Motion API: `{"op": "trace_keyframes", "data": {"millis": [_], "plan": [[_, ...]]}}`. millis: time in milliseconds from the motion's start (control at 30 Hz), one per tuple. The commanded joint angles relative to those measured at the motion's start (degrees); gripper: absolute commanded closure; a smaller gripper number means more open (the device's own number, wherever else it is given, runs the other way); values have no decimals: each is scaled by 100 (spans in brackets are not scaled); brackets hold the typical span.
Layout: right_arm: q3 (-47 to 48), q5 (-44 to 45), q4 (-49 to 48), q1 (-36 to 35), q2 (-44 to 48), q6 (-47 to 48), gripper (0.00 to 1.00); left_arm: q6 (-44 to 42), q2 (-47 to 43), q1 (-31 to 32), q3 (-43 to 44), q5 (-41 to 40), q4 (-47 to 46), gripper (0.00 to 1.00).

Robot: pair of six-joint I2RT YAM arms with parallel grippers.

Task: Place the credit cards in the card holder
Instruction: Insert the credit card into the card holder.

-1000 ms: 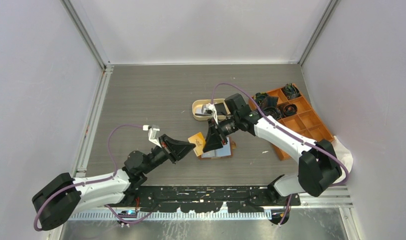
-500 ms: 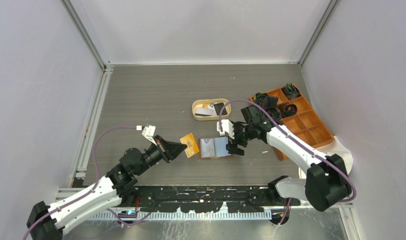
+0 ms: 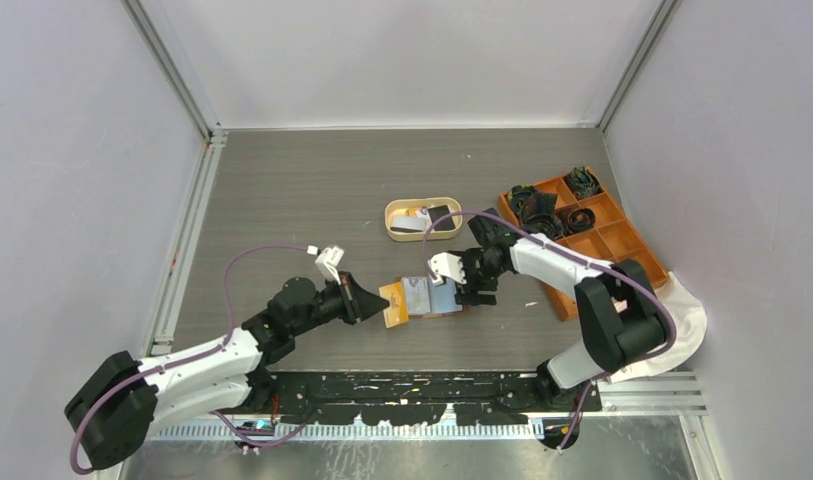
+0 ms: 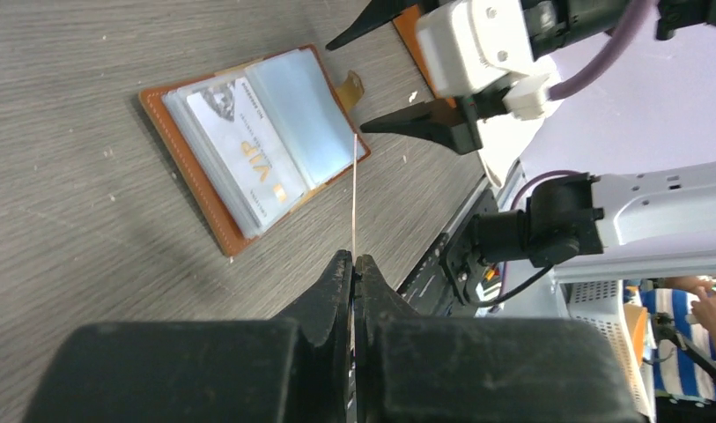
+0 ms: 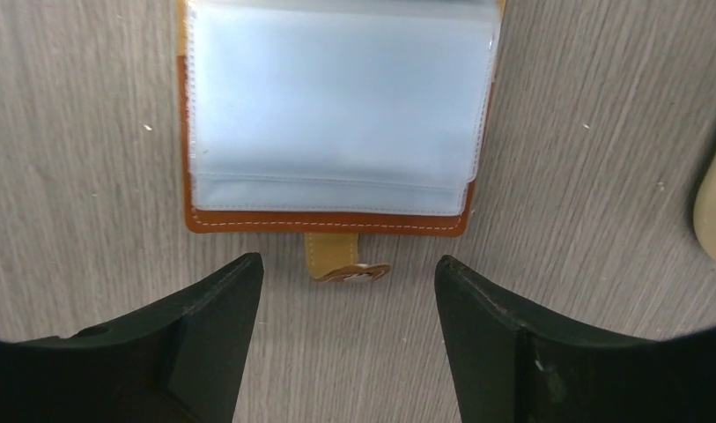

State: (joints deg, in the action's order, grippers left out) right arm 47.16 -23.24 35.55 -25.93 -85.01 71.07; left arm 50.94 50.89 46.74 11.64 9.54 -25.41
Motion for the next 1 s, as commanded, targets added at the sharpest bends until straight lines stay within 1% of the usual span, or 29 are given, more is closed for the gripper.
{"op": "trace_keyframes", "data": {"millis": [0,100,233,367,500,633,800,967], "plan": [[395,154,77,-21,-343,334,25,318,477,-332,385,611,-1014,100],[543,-57,215,-57,-510,437,29,542,958,-504,408,828,-1476,100],[725,-89,332,-220,-724,550,36,716,1587,-562,442,951,-2057,100],[919,-146,369,-443,-937,582,41,812,1992,-570,473,924,-2288,100],[1063,-172,374,-669,-1022,427,45,904,2243,-574,450,834,-2434,100],[1052,-369,256,-697,-854,46,43,1037,2432,-578,343,687,-2686,100],[909,-240,12,-678,-560,-226,38,1120,2868,-577,347,630,-3140,100],[818,-173,-48,-622,-466,-280,37,994,3227,-729,508,832,-3102,100]]}}
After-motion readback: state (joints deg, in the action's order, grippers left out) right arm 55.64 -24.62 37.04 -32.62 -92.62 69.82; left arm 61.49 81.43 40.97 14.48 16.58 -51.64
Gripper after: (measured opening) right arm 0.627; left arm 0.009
